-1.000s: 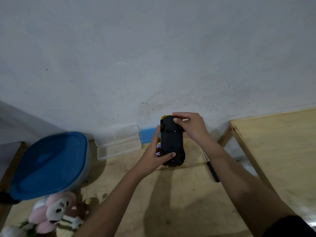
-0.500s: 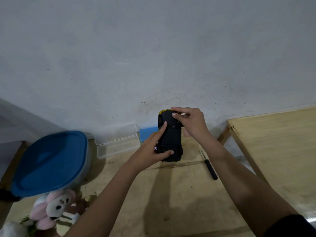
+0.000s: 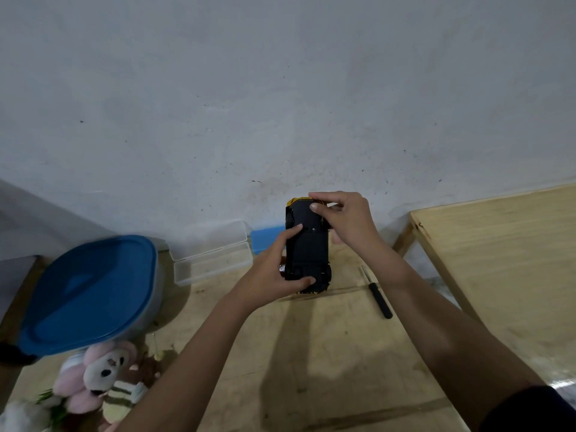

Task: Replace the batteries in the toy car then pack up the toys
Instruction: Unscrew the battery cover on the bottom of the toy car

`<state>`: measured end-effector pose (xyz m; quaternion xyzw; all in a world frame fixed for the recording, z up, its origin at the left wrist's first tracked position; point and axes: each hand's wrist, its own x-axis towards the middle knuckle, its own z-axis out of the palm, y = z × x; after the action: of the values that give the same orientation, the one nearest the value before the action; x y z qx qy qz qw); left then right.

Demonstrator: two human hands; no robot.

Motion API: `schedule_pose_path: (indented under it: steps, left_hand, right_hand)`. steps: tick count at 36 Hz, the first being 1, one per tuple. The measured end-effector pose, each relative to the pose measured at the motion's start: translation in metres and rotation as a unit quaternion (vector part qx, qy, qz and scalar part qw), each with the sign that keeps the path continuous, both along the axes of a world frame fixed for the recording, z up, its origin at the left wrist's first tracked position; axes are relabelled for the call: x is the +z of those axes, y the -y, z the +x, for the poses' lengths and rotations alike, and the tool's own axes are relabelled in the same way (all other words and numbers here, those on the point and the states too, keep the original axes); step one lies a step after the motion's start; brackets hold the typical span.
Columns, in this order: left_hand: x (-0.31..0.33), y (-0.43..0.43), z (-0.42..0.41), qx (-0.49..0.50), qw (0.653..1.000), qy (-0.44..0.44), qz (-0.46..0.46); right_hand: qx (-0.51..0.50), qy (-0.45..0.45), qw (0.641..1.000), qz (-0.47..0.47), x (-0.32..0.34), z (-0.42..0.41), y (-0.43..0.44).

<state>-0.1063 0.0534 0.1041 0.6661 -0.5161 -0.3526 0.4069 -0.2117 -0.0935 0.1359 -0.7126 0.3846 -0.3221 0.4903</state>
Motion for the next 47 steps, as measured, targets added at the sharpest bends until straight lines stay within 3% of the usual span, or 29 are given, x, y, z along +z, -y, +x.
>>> schedule_pose_path:
  steps: [18,21,23,26,31,36,41,44,47]
  left_hand:
    - [-0.016,0.006,0.0,0.087,0.993,-0.072,-0.026]
    - [-0.02,0.001,0.006,0.108,0.991,-0.077,-0.009]
    - [-0.024,-0.003,0.01,0.121,0.989,-0.084,-0.005]
    - [-0.031,-0.01,0.013,0.136,0.986,-0.096,-0.001]
    - [-0.042,-0.014,0.016,0.147,0.984,-0.1,-0.006]
    - [-0.046,-0.012,0.014,0.164,0.979,-0.123,-0.006]
    - [-0.041,-0.009,0.014,0.167,0.977,-0.131,-0.002]
    - [-0.034,-0.005,0.015,0.172,0.976,-0.13,-0.002]
    - [-0.027,0.0,0.016,0.184,0.975,-0.128,-0.006]
  right_hand:
    - [0.036,0.03,0.998,-0.04,-0.016,-0.008,-0.006]
    - [-0.005,0.035,0.999,-0.015,-0.034,-0.023,-0.004]
    - [-0.053,-0.008,0.998,-0.026,-0.053,-0.036,-0.001]
    - [-0.102,-0.146,0.984,-0.031,-0.092,-0.063,0.003]
    - [-0.158,-0.357,0.92,0.015,-0.148,-0.103,-0.005]
    - [-0.158,-0.388,0.908,0.032,-0.172,-0.112,-0.018]
    - [-0.143,-0.33,0.932,0.052,-0.166,-0.102,-0.01]
    - [-0.138,-0.198,0.967,0.086,-0.144,-0.085,-0.007]
    - [-0.131,-0.062,0.979,0.143,-0.109,-0.063,-0.007]
